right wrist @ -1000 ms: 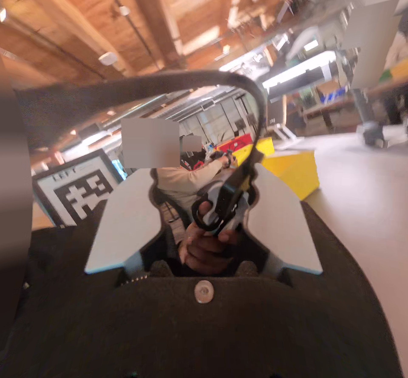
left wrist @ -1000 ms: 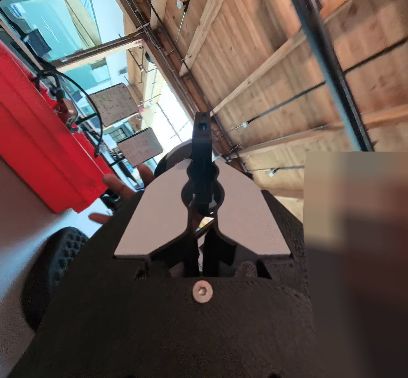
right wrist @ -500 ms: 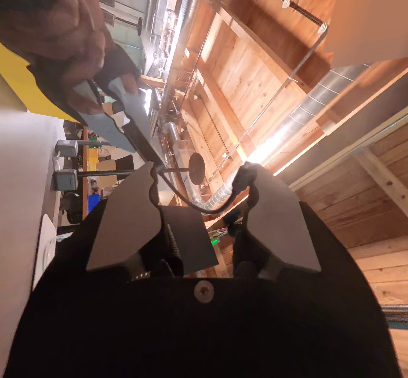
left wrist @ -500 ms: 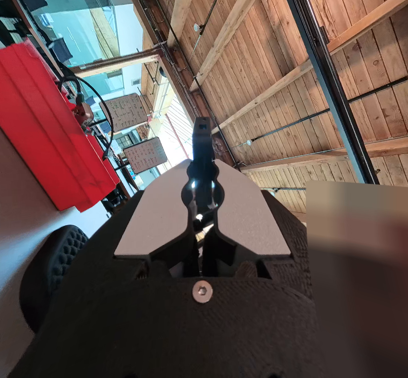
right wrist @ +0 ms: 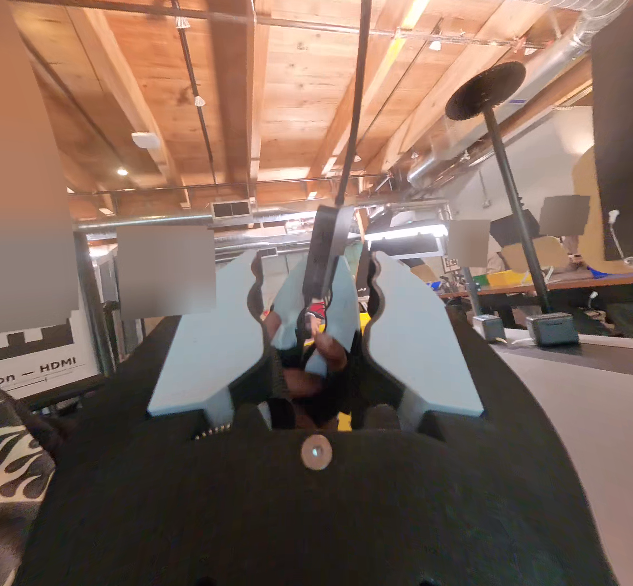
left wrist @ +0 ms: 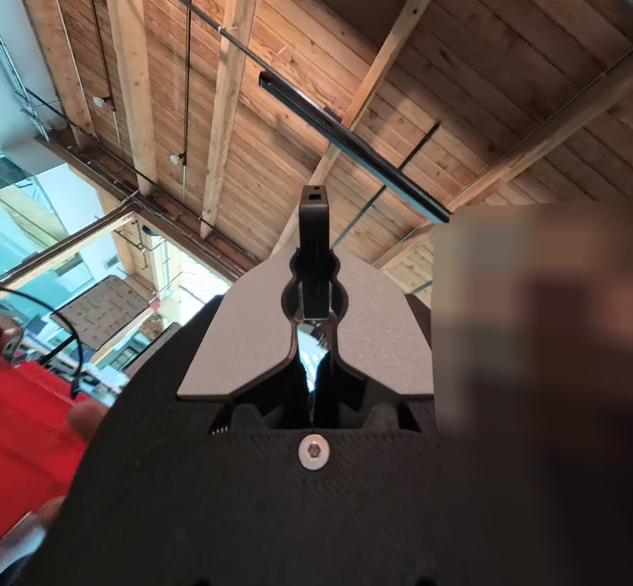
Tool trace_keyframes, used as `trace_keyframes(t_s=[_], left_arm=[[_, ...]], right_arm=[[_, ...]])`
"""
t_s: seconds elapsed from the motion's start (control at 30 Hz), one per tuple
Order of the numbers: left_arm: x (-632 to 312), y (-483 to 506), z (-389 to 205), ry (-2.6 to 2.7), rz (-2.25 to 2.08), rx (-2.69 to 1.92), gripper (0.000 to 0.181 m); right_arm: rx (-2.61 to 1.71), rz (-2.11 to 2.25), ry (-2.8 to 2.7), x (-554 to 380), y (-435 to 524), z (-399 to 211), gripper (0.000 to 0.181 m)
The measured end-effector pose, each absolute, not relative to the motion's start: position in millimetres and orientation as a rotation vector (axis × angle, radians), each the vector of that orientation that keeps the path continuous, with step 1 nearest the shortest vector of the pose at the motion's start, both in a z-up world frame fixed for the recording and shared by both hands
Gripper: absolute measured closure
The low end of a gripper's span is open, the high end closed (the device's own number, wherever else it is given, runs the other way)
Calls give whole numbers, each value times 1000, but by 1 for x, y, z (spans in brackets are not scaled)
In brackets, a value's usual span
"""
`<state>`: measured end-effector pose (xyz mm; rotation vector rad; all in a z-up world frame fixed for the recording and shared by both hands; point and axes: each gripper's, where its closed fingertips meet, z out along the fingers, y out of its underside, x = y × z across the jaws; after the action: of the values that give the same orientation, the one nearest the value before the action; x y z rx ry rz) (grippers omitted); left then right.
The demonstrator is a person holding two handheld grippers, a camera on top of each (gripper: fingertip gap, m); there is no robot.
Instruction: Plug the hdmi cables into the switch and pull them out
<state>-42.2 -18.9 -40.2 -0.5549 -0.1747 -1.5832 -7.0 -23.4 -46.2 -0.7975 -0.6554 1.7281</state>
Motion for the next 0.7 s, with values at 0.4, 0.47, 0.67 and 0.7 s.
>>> trace_keyframes(t_s=[0.4,0.47,0.67,0.7], left_arm=[[-16,-3,-50,164,-848,-932,127],[-15,-3,-47,218,-734,-997,119],[24,-3,-55,196,-1112,-1120,85],[24,-3,-56,171,-1173,-1098,85]], right_arm=[[-692,1008,-1195,0,-4,-46,167],[-581,623,-1218,6,7,-43,167],[-383,-30,-1211,5,9,-47,167],[-367,-32,-1222,2,3,-50,167]])
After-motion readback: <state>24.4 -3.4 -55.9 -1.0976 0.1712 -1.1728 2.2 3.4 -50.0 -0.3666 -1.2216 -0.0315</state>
